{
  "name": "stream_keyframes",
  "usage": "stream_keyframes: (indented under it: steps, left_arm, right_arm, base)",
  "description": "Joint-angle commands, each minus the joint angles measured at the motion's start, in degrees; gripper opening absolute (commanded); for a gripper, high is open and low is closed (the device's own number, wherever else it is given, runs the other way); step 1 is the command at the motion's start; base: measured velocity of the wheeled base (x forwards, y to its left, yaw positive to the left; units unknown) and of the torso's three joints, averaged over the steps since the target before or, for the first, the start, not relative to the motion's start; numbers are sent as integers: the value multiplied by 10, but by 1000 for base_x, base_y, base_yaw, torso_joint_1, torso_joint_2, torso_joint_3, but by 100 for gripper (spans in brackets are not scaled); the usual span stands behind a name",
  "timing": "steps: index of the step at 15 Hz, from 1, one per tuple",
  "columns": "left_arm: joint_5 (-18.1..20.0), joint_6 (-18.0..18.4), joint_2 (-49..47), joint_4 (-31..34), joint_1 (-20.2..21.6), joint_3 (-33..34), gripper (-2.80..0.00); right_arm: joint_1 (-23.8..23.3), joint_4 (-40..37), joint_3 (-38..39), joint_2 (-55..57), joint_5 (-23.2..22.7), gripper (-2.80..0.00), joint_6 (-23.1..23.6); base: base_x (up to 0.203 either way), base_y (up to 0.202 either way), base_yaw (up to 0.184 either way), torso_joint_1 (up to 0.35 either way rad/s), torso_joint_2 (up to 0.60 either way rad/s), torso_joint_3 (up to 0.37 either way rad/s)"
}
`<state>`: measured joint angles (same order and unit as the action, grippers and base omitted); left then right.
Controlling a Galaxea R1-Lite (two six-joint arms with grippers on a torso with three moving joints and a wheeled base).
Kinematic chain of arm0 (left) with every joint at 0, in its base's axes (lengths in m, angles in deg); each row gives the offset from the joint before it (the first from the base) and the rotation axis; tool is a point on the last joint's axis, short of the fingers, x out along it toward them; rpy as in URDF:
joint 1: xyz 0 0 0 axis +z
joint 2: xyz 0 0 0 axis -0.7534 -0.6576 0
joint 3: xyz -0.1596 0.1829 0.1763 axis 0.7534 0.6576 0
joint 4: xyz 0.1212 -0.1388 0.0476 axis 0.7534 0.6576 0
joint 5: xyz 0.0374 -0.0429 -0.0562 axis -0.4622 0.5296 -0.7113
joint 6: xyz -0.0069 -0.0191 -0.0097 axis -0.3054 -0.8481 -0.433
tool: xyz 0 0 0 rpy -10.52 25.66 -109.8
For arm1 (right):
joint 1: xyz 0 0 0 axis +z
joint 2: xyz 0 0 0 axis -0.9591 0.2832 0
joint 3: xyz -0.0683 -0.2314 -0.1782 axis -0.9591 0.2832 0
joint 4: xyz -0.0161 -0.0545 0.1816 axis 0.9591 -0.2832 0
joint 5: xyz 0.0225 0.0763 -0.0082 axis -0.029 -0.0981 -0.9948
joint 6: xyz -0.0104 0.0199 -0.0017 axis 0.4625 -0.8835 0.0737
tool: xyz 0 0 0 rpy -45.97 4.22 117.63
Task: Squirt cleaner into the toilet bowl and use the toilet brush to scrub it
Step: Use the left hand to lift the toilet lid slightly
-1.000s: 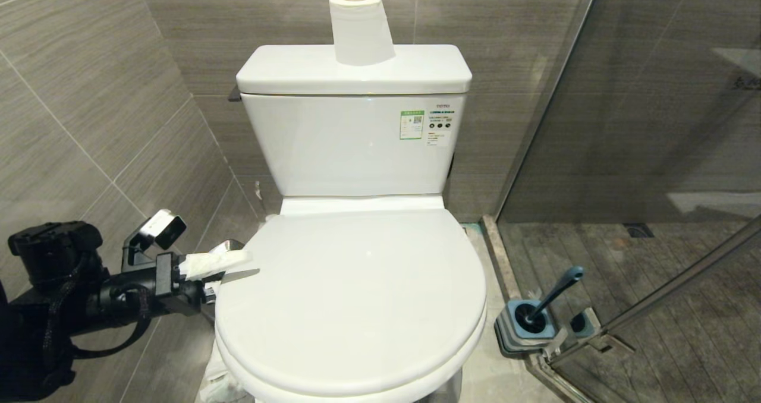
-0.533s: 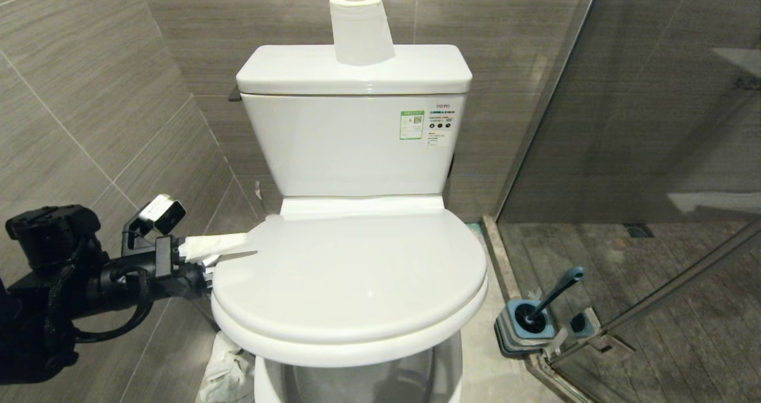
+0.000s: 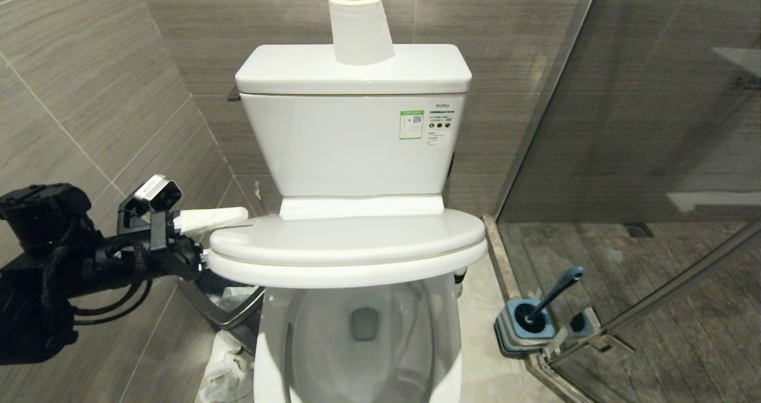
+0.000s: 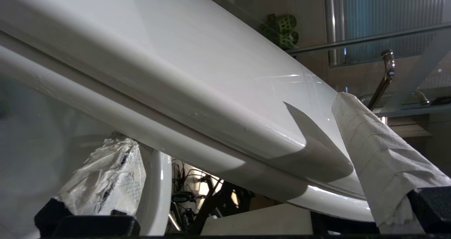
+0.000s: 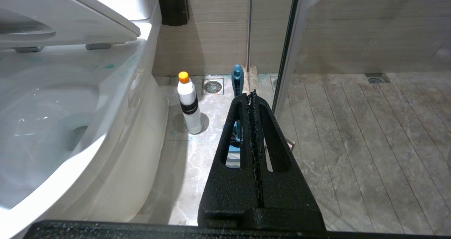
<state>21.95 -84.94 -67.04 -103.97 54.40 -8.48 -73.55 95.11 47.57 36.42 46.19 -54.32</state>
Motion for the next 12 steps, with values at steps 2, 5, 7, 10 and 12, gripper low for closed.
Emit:
stream_keyframes:
  steps: [2, 5, 7, 10, 12]
  left_arm:
    - [7, -39, 15, 4, 0, -24, 0]
    - [8, -113, 30, 62, 3, -81, 0]
    - [11, -132, 39, 82, 3, -88, 0]
    - [14, -178, 43, 82, -8, -87, 0]
    - [27, -221, 51, 81, -13, -90, 0]
  right_arm:
    - [0, 0, 14, 0, 0, -280, 0]
    - [0, 0, 14, 0, 0, -280, 0]
    - [0, 0, 14, 0, 0, -280, 0]
    - [0, 0, 14, 0, 0, -280, 0]
    - [0, 0, 14, 0, 0, -280, 0]
  base:
    - [0, 0, 0, 0, 0, 0]
    - [0, 0, 0, 0, 0, 0]
    - [0, 0, 0, 0, 0, 0]
    - [0, 0, 0, 0, 0, 0]
    - [0, 0, 0, 0, 0, 0]
